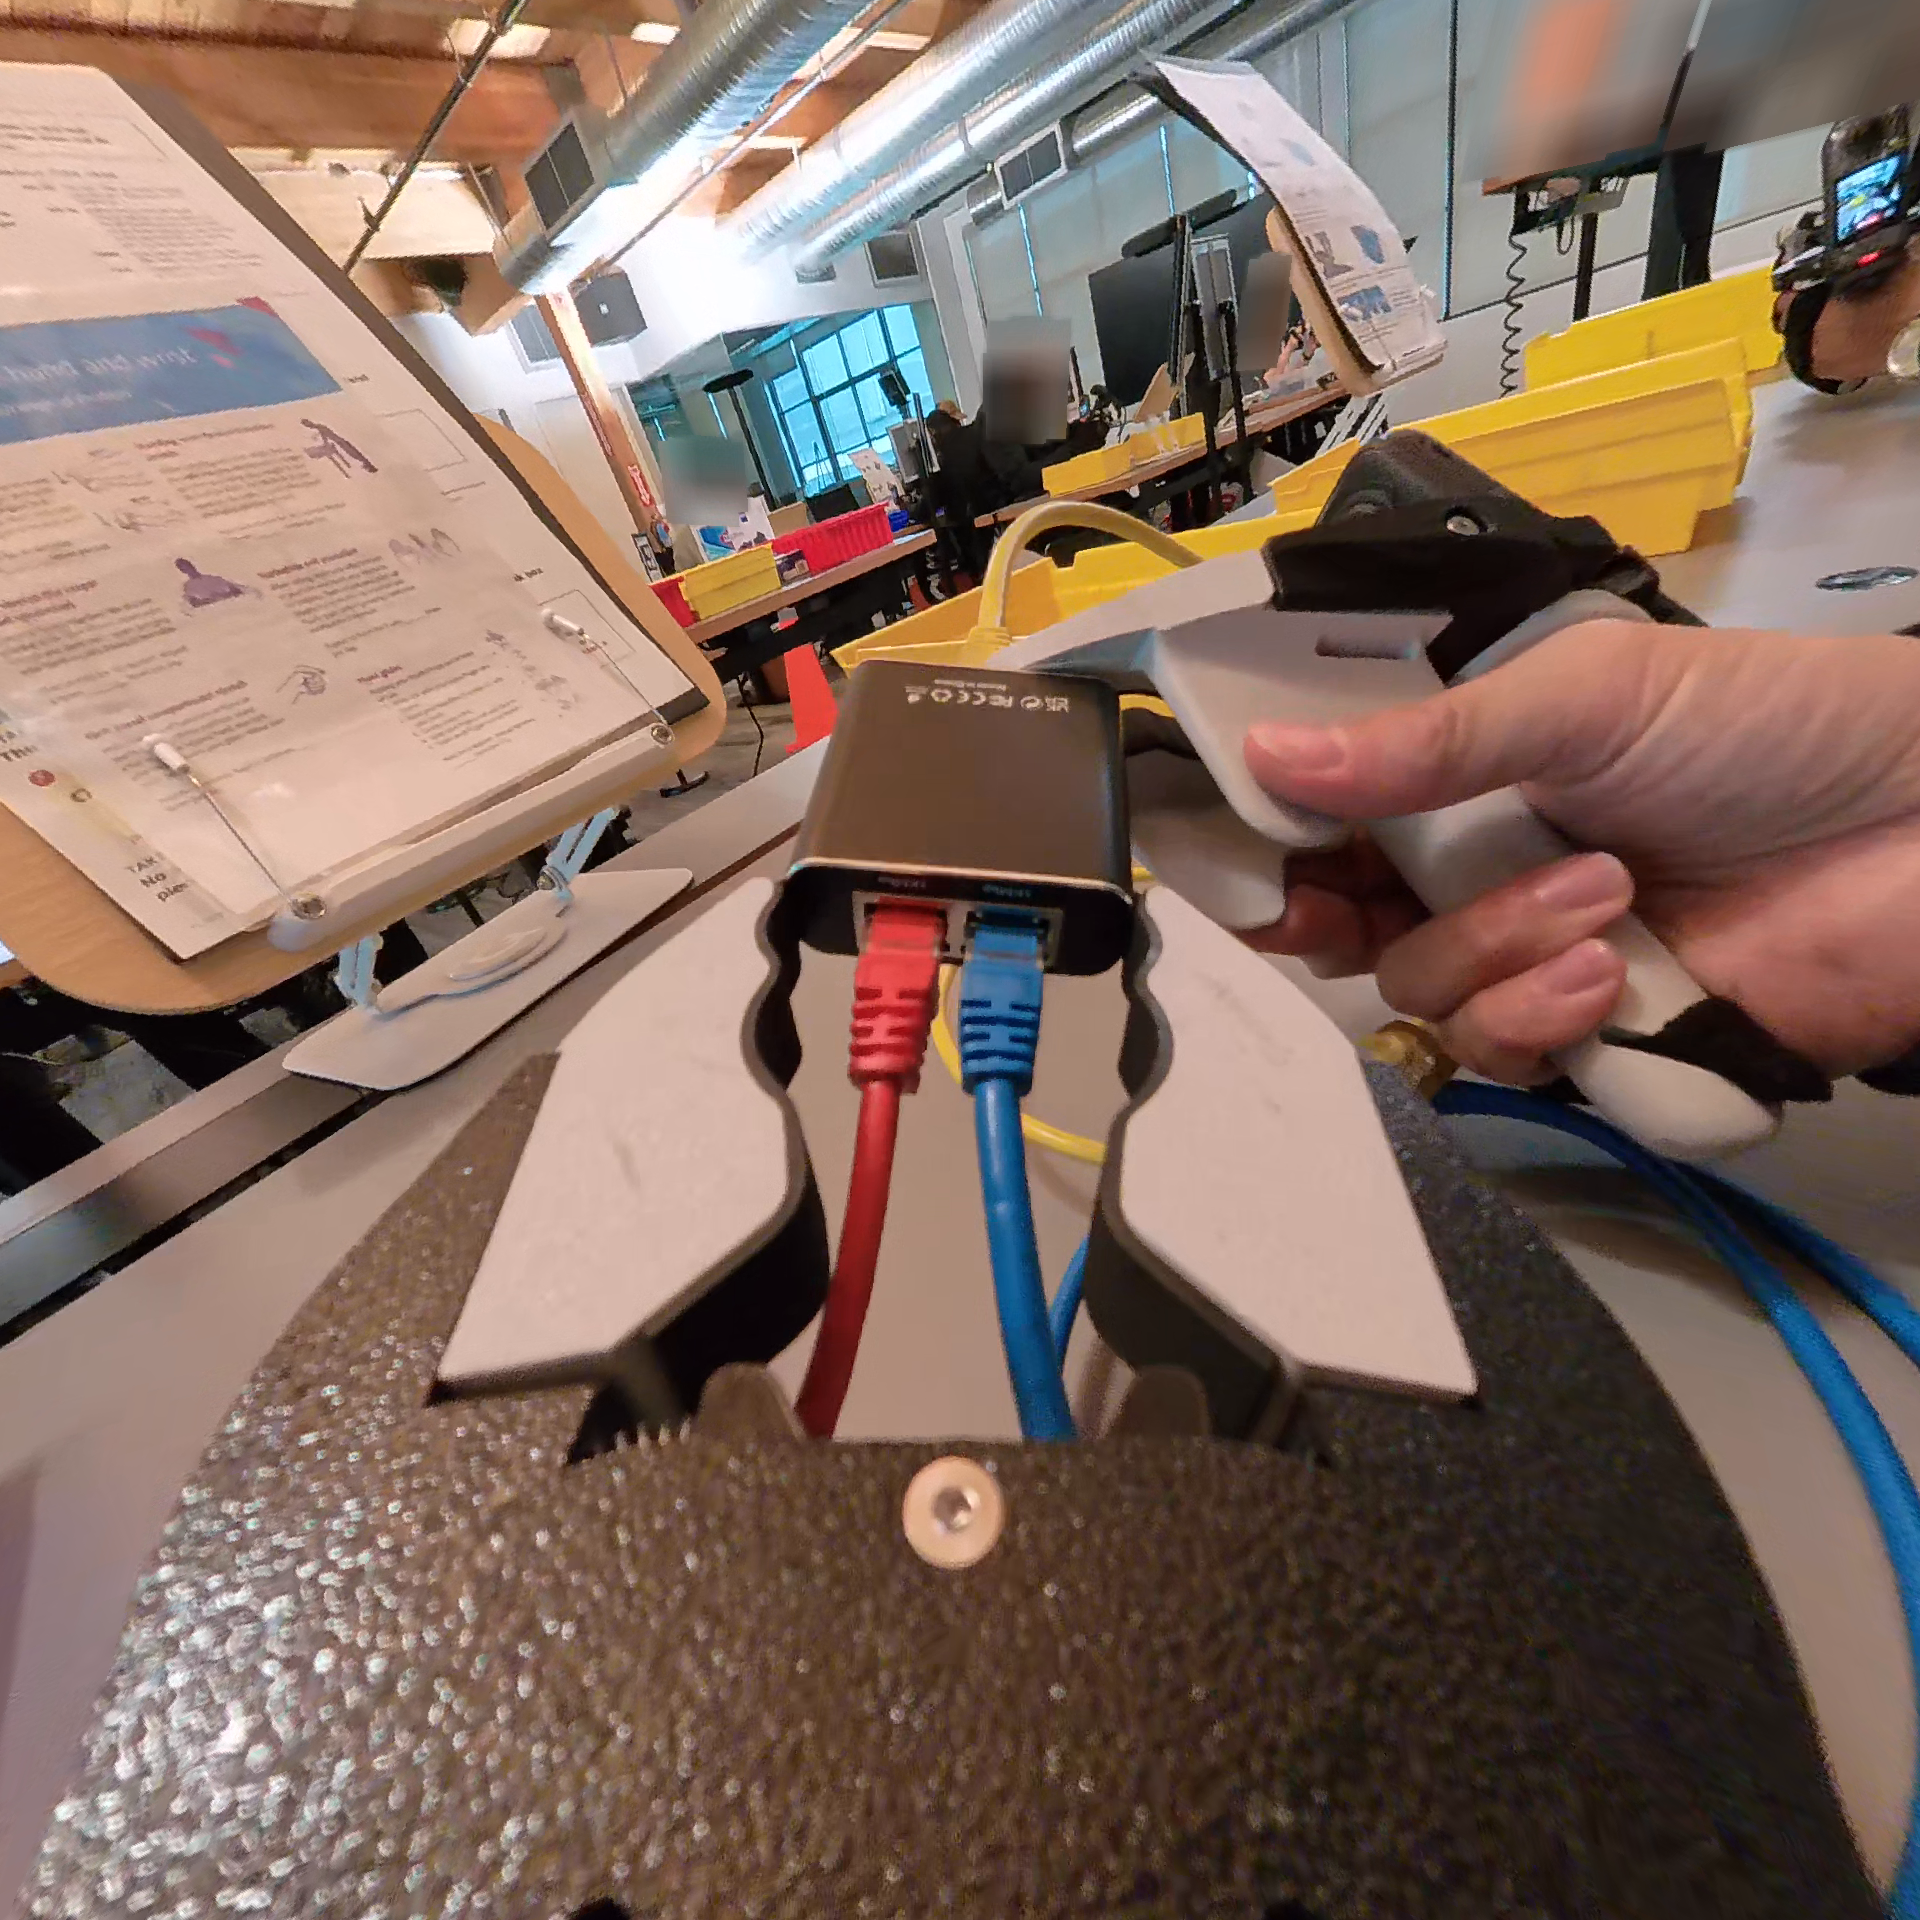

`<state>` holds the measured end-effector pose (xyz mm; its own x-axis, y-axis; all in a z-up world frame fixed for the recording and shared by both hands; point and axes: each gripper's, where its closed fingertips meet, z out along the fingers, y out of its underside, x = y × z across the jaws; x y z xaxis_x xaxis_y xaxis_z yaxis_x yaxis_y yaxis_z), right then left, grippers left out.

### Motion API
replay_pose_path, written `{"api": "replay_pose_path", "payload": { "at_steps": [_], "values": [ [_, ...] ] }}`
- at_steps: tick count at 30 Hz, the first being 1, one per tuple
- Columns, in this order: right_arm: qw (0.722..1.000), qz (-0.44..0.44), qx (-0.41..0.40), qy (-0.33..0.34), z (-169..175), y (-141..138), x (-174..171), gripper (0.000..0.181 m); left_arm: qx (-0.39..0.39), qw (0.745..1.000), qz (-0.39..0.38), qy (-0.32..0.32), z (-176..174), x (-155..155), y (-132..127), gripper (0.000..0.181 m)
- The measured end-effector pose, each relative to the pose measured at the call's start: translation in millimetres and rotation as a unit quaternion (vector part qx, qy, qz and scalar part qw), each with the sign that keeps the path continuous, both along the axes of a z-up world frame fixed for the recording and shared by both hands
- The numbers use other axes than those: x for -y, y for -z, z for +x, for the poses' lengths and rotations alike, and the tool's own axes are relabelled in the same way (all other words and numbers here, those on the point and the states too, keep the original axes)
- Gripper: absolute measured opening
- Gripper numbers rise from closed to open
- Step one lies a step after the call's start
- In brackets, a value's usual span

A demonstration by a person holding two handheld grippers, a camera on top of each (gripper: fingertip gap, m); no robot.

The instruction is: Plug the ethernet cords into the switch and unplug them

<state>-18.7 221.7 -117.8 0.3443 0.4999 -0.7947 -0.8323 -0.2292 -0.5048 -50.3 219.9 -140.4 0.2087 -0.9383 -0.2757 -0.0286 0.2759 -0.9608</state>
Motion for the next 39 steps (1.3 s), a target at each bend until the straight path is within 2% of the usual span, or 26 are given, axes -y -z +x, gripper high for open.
{"api": "replay_pose_path", "payload": {
  "at_steps": [3,7,8,12,15,16,18,20,24,26,32,36,39],
  "values": [
    [1.000,0.008,-0.001,-0.003,0,-2,-2,0.013,-0.002,1.000,0.018,-0.016,0,-2,-1,0.059],
    [1.000,0.011,0.011,-0.004,0,-1,-3,0.007,0.000,1.000,-0.020,-0.005,0,-3,1,0.059],
    [1.000,0.008,0.010,-0.001,0,-1,-4,0.012,0.000,1.000,-0.018,-0.007,0,-3,1,0.059],
    [1.000,0.010,0.028,0.001,1,-4,-4,0.012,-0.008,0.999,0.009,-0.031,1,-5,1,0.059],
    [0.998,0.011,0.055,0.011,2,-4,-6,0.008,0.009,0.998,-0.059,-0.006,3,-4,1,0.059],
    [0.998,0.014,0.053,0.019,5,-5,-6,0.008,0.005,0.998,-0.059,-0.007,3,-4,2,0.059],
    [0.998,0.022,0.030,0.059,34,-11,-4,0.010,-0.004,0.999,-0.022,-0.025,1,-6,3,0.059],
    [0.994,0.013,0.071,0.080,53,-10,0,0.012,0.016,0.999,-0.033,-0.021,-3,-7,-2,0.059],
    [0.984,-0.003,0.173,0.030,43,-22,23,0.011,0.028,0.998,-0.048,-0.035,-9,-17,-4,0.059],
    [0.978,-0.013,0.210,0.006,49,-37,35,0.012,0.026,0.998,-0.049,-0.037,-10,-19,-3,0.059],
    [0.954,0.006,0.296,-0.049,80,-108,75,0.011,0.022,0.998,-0.055,-0.035,-11,-21,0,0.059],
    [0.935,-0.014,0.350,-0.056,101,-130,91,0.012,0.019,0.998,-0.057,-0.033,-11,-21,1,0.059],
    [0.946,0.006,0.313,-0.079,100,-159,103,0.011,0.021,0.997,-0.061,-0.032,-12,-22,1,0.059]
  ]
}}
